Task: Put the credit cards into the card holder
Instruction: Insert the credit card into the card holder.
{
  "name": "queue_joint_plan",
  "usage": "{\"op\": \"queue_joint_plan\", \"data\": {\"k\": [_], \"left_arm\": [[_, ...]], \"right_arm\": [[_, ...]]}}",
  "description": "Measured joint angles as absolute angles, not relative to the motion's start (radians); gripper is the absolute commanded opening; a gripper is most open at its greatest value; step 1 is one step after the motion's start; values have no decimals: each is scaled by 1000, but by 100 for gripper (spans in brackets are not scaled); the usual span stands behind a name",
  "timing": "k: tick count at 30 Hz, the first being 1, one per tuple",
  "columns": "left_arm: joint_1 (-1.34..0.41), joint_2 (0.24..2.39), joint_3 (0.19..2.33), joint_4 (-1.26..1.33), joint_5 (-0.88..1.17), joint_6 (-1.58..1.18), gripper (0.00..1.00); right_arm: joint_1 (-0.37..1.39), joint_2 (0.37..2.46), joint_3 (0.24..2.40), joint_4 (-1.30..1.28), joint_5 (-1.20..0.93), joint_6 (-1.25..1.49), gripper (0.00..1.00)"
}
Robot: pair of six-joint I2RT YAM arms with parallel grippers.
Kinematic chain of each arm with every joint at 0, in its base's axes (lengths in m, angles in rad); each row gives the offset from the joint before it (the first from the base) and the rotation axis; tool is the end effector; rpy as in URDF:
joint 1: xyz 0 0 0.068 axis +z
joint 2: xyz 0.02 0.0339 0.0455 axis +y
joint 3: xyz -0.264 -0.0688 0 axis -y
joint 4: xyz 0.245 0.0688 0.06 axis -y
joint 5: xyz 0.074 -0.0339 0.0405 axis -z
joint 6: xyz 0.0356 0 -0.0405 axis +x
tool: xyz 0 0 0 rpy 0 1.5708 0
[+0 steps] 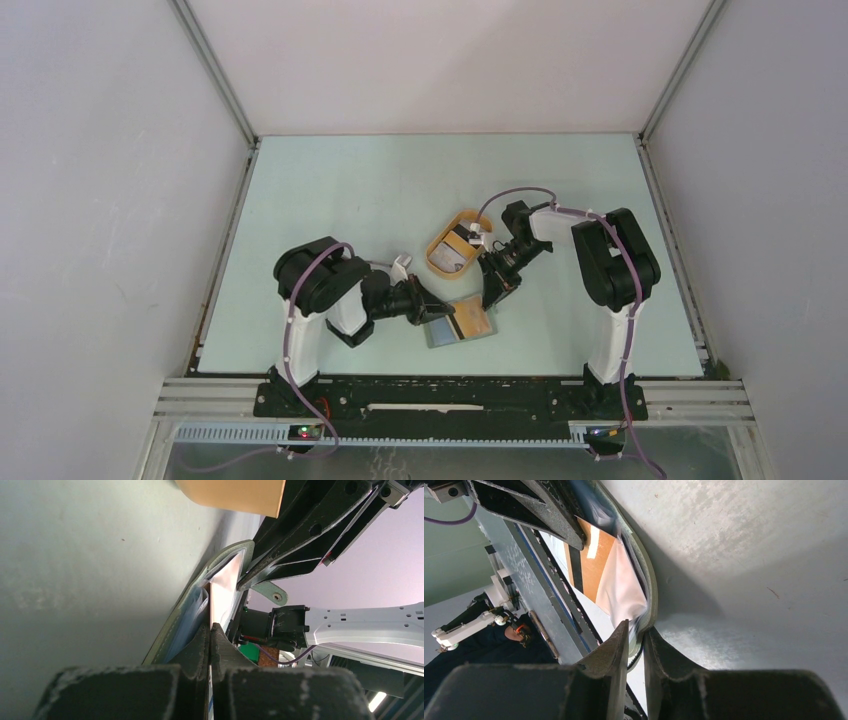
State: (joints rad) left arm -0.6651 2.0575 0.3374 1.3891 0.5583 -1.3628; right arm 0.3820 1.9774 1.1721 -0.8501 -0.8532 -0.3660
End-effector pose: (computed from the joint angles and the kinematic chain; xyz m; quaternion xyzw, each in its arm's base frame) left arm 0.1968 -0.1783 0.0618 -0.1170 0.7900 -0.5926 0.1048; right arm 0.2955 0.1476 0.1238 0.3160 -0.8531 -0.4131 0.0418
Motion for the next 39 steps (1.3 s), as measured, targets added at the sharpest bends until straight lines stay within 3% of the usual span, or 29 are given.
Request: {"op": "queue_joint_plan", "data": {"k": [8,29,32,39], "left_arm": [[-665,2060,345,1381,565,-1363,0],[-665,2050,376,1322,615,-1396,0],[-665,2048,385,1306,617,-1392,0],[-666,2040,389,1279,616,-1380,1]], "right_arm": [[381,1979,1176,-852,-836,-360,31],[390,1990,1185,-836,-787,-332,24],[391,1990,1185,-834,-787,-332,26],[394,1990,1187,-834,-796,-331,42]]}}
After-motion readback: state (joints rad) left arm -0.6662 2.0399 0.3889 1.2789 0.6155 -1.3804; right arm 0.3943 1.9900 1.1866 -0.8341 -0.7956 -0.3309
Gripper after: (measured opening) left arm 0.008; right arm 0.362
